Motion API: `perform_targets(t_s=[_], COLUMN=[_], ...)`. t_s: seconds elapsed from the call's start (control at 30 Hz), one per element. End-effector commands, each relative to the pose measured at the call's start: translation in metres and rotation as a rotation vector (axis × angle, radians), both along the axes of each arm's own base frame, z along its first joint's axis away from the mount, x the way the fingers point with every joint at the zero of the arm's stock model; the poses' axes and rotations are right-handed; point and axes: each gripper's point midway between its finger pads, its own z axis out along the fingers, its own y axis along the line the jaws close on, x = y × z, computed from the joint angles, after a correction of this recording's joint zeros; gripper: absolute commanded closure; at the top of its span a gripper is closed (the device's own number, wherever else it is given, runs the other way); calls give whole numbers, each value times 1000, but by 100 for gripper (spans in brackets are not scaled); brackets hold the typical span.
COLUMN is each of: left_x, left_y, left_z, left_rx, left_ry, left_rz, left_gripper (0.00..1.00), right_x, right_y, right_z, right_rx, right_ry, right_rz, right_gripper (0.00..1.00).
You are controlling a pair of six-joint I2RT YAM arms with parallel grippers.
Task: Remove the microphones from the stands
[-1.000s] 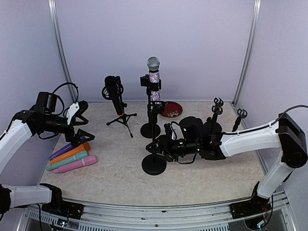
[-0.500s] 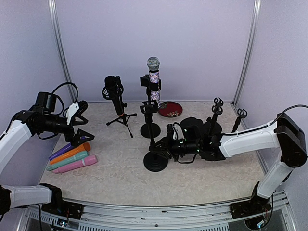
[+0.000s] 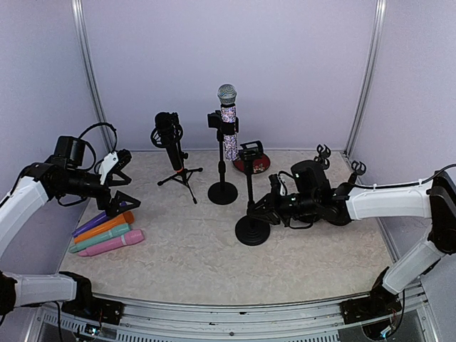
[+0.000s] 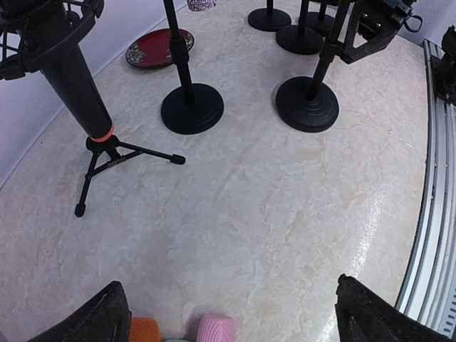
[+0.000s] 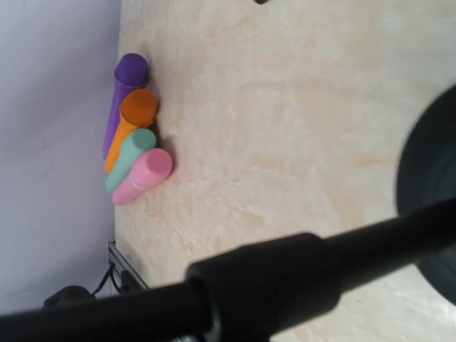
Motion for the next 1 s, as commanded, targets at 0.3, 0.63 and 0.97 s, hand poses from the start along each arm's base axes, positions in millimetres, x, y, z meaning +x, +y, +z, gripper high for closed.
perform_targets(t_s=[0.3,0.63,0.97], left_x=[2,0,3], left_y=[-5,-7,-7], left_z=[-1,-8,-8], left_rx=[-14,19,29], left_ry=[5,45,75], left_rz=[-26,-49,-47], left_gripper=[3,5,4], right_x=[-19,-2,14], right_y=[-73,-92,-111], right_z=[-70,-62,-59], right_rx=[-211,-374,-566], right_ry=[54,-93,-162], right_rz=[52,39,22], right_gripper=[100,100,100])
